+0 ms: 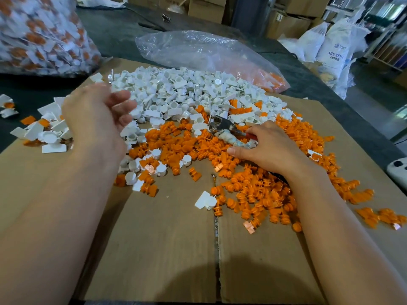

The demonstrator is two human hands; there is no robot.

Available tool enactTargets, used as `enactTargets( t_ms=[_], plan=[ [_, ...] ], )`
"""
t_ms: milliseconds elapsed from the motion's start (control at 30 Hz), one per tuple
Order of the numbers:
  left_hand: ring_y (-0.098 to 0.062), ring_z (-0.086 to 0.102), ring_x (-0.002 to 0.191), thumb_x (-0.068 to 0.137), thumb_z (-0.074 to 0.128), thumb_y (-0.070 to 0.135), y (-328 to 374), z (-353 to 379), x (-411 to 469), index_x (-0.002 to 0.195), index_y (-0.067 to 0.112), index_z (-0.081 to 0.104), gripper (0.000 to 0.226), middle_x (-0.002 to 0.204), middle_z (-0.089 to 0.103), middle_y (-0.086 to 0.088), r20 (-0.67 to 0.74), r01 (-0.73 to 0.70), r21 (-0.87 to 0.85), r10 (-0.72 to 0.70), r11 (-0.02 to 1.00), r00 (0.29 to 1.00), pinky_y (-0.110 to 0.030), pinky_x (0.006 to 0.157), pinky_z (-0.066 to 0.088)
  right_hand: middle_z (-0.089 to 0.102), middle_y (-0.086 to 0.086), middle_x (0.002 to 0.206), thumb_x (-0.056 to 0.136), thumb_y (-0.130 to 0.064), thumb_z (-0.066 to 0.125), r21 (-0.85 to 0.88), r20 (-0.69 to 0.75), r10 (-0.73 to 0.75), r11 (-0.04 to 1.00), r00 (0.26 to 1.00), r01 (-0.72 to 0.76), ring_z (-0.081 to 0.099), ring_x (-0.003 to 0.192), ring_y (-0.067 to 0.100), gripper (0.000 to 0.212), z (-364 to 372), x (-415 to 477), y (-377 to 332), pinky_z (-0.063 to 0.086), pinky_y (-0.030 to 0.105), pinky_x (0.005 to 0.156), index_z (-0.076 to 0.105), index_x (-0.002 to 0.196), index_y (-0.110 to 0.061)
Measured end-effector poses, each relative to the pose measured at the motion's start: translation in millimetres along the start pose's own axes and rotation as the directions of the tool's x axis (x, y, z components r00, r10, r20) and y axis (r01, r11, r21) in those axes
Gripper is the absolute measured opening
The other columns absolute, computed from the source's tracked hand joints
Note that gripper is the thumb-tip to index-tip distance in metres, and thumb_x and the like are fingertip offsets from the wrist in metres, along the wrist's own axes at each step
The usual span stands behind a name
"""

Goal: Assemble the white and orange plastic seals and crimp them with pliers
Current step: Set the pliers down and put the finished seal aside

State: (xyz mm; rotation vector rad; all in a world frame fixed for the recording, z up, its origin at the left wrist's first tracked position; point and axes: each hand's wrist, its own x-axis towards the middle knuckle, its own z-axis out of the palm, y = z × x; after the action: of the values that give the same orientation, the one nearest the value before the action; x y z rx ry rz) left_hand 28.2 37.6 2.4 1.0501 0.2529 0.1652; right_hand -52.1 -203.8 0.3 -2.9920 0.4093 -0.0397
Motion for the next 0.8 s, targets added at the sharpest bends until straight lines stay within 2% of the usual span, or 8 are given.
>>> enactTargets(
  t_ms=[100,200,300,400,467,600,700,800],
  plan=[
    [-0.006,0.063,0.055,0.085,0.059,0.007,-4,9,-13,0.076,0.022,0.060,0.017,0.069,0.065,0.005,0.241,-0.264,0.439,0.171,0.859,0.955,-0.015,0.046,0.044,0.038,0.007,0.133,0.072,-0.069,0.052,0.004,0.002,-0.001,1.000,1.000,0.001,0.035,0.124,0.024,0.082,0,0,0,0.035,0.035,0.094,0.040,0.135,-0.018],
    [-0.001,0.055,0.068,0.084,0.064,0.010,-13,11,-19,0.082,0.023,0.064,0.012,0.075,0.059,0.011,0.448,-0.487,0.666,0.218,0.565,0.867,-0.014,0.059,0.041,0.038,0.007,0.133,0.073,-0.069,0.052,0.006,0.000,-0.004,1.000,1.000,0.004,0.035,0.125,0.024,0.081,0,0,0,0.035,0.035,0.094,0.041,0.134,-0.018],
    [-0.005,0.053,0.076,0.086,0.062,0.012,-21,14,-21,0.101,0.018,0.069,0.017,0.088,0.060,0.005,0.593,-0.615,0.687,0.191,0.387,0.782,-0.017,0.065,0.039,0.037,0.007,0.134,0.073,-0.068,0.053,0.014,-0.001,-0.004,1.000,1.000,0.004,0.034,0.125,0.024,0.079,0,-1,-1,0.035,0.035,0.094,0.042,0.133,-0.018],
    [-0.016,0.048,0.116,0.090,0.058,0.022,-29,19,-23,0.114,0.021,0.065,0.025,0.121,0.058,0.000,0.738,-0.733,0.622,0.105,0.276,0.666,-0.022,0.089,0.030,0.038,0.007,0.134,0.073,-0.068,0.053,0.011,-0.006,-0.007,1.000,1.000,0.007,0.034,0.125,0.024,0.078,1,-1,-1,0.034,0.035,0.094,0.042,0.133,-0.018],
    [-0.016,0.036,0.129,0.092,0.053,0.027,-32,21,-21,0.123,0.024,0.059,0.032,0.134,0.051,0.002,0.792,-0.778,0.580,0.054,0.241,0.608,-0.024,0.100,0.024,0.038,0.007,0.134,0.074,-0.067,0.053,0.009,-0.008,-0.007,1.000,1.000,0.007,0.034,0.125,0.024,0.078,0,-1,-1,0.035,0.035,0.094,0.042,0.133,-0.018],
    [-0.019,0.021,0.139,0.097,0.042,0.031,-39,26,-19,0.144,0.030,0.030,0.049,0.148,0.035,0.001,0.834,-0.815,0.545,-0.023,0.197,0.552,-0.033,0.110,0.016,0.039,0.007,0.132,0.073,-0.068,0.051,-0.003,-0.013,-0.005,1.000,1.000,0.005,0.035,0.124,0.024,0.079,1,-1,-1,0.035,0.034,0.093,0.042,0.133,-0.018],
    [-0.017,0.001,0.145,0.099,0.034,0.032,-44,29,-19,0.147,0.036,0.009,0.054,0.156,0.014,0.007,0.861,-0.847,0.508,-0.092,0.155,0.499,-0.036,0.114,0.003,0.039,0.007,0.131,0.074,-0.069,0.051,-0.011,-0.016,-0.008,1.000,1.000,0.008,0.035,0.123,0.023,0.079,1,0,-2,0.035,0.033,0.092,0.042,0.133,-0.018],
    [-0.015,-0.011,0.144,0.100,0.028,0.035,-49,28,-15,0.145,0.042,0.008,0.050,0.157,-0.001,0.010,0.849,-0.846,0.522,-0.158,0.110,0.504,-0.036,0.113,-0.005,0.039,0.006,0.131,0.073,-0.069,0.051,-0.008,-0.018,-0.003,1.000,1.000,0.003,0.035,0.123,0.023,0.078,2,0,-2,0.035,0.034,0.091,0.042,0.132,-0.018]
  ],
)
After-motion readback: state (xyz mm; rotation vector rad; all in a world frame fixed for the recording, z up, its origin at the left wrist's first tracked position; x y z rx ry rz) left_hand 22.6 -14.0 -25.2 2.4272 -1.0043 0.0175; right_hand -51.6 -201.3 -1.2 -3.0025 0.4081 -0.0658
